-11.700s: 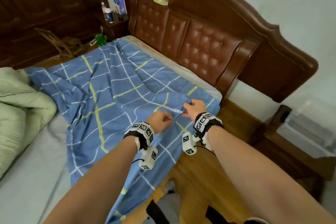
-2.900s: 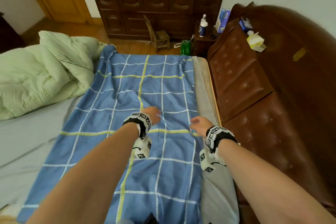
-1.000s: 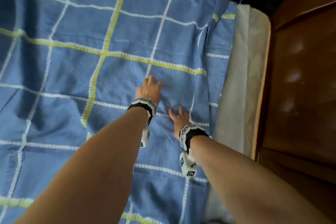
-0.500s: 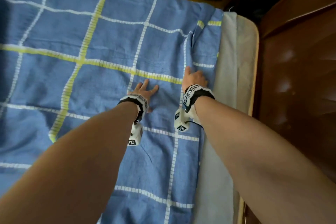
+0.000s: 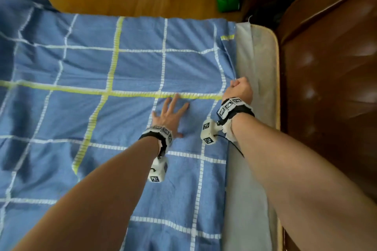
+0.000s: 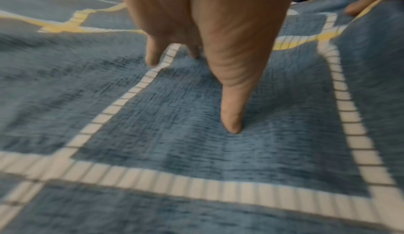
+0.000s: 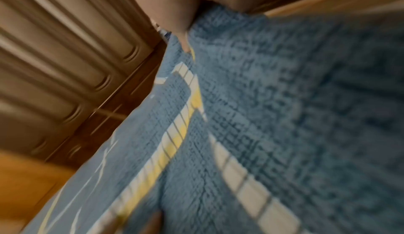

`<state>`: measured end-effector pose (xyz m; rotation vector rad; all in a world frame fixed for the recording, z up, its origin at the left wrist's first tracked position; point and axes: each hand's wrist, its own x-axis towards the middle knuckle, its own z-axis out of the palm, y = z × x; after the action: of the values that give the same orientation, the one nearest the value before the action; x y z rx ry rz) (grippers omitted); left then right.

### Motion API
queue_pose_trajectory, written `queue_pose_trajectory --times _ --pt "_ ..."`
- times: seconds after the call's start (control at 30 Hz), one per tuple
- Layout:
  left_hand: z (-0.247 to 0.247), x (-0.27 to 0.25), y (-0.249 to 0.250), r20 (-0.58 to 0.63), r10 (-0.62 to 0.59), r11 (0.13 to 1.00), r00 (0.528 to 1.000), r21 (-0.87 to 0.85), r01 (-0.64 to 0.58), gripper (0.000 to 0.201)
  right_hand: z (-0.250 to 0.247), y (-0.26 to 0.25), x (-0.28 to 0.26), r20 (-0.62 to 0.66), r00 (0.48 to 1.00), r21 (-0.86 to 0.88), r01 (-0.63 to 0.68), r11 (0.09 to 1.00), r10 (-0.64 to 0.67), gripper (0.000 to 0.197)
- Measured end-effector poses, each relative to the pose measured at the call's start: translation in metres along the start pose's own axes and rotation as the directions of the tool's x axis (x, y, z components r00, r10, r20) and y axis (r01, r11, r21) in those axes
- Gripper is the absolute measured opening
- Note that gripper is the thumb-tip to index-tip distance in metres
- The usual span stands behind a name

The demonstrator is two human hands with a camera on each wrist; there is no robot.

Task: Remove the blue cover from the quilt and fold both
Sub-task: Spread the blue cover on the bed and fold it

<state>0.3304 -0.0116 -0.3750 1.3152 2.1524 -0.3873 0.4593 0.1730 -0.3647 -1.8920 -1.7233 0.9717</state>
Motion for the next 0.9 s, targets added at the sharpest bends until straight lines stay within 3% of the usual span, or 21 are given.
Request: queue_pose_trajectory --times 0.03,0.13,0.27,0.47,0.57,0.63,0.77,0.83,0.9 --pt "-0.001 -0.001 0.017 -0.004 0.027 1.000 1.000 -0.004 -0.027 0.129 -0.007 0.006 0.006 0.025 0.998 0.022 -0.053 0.998 0.052 0.010" --pt "0.011 0.007 0.048 0.148 -0.011 1.000 0.989 -0.019 0.014 0.139 -0.012 0.019 0.014 0.142 0.982 -0.025 -0.123 0.992 0.126 0.031" --pt "0.023 0.025 0.047 0.170 -0.034 0.999 0.985 -0.028 0.040 0.143 0.001 0.044 0.008 0.195 0.966 -0.115 -0.147 0.982 0.167 0.055" --pt "0.023 0.027 0.049 0.213 -0.046 0.999 0.976 -0.013 0.050 0.150 -0.009 0.075 -0.016 0.350 0.906 -0.187 -0.180 0.966 0.237 0.044" --pt "0.020 0.020 0.053 0.201 -0.064 0.996 0.978 -0.056 0.076 0.146 -0.029 0.096 -0.041 0.416 0.856 -0.248 -0.216 0.944 0.305 0.053" --pt "0.020 0.001 0.059 0.176 -0.049 0.991 0.983 -0.111 0.070 0.141 -0.041 0.102 -0.063 0.372 0.870 -0.259 -0.238 0.936 0.324 0.071" --pt "0.017 -0.081 0.037 0.118 0.151 0.959 0.981 -0.258 -0.117 0.130 -0.047 0.081 -0.122 0.244 0.933 -0.315 -0.181 0.932 0.264 0.083" --pt "0.009 -0.128 0.000 0.102 0.110 0.967 0.989 -0.240 -0.083 0.125 -0.040 0.060 -0.163 0.257 0.947 -0.345 -0.098 0.933 0.194 0.089" --pt "-0.001 -0.170 -0.040 0.129 0.056 0.975 0.990 -0.220 -0.027 0.120 -0.036 0.039 -0.204 0.370 0.920 -0.353 0.010 0.935 0.130 0.086"
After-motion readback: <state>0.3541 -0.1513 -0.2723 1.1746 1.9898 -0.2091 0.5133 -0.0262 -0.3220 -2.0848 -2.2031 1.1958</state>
